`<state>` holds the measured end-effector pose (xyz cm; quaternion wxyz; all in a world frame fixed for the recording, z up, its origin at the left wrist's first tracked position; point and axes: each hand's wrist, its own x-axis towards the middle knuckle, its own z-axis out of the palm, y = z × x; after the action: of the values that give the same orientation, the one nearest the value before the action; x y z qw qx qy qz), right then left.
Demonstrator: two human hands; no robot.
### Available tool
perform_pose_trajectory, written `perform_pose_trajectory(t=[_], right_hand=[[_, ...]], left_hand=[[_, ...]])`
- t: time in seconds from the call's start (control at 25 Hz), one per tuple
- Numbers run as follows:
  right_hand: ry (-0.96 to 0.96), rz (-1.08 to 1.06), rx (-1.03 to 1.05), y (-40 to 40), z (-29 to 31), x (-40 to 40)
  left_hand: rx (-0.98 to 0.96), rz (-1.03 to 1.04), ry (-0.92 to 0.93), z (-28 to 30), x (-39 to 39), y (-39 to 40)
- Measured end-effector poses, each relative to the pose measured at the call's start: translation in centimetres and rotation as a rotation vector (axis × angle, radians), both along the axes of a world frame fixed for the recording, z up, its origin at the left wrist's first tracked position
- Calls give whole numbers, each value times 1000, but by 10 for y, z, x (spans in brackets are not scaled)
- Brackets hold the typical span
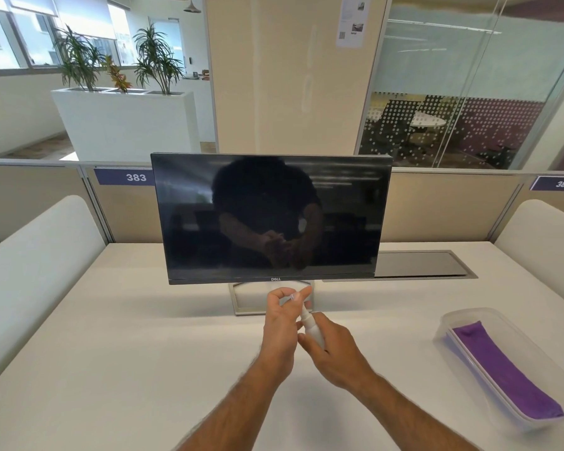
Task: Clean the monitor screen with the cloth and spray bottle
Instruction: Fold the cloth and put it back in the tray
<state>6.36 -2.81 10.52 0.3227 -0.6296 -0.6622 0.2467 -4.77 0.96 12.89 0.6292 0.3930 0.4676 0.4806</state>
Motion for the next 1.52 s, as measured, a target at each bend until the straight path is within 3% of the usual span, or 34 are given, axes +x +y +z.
perform_pose_trajectory(t=[0.2,0.36,0.52,0.76,0.88,0.96,1.08,1.16,1.28,1.52], right_hand=[[141,-30,-2,4,5,-2],[296,-40,-152,10,-2,6],[488,-76,-149,14,-7,9],[414,-287,-175,23,-20,12],[479,-360,-188,29,-27,15],[499,-421,-199,33,-29,18],[533,-475,-230,39,-30,25],[574,-479,-225,40,-29,31],[615,-472,-178,41,-27,37],[661,-478,-160,43,-25,41]], left_hand=[[149,-47,81,-5,3,-6],[261,-4,127,-5,2,-8],[245,7,166,-10,3,-8],[196,-109,133,-24,1,-5],[199,-104,132,-39,-4,-2],[237,-63,404,-58,-13,2],[398,-169,1168,-99,-43,15],[406,-262,1442,-123,-64,21],[402,-294,1584,-142,-78,21],[404,-273,1597,-146,-79,22]])
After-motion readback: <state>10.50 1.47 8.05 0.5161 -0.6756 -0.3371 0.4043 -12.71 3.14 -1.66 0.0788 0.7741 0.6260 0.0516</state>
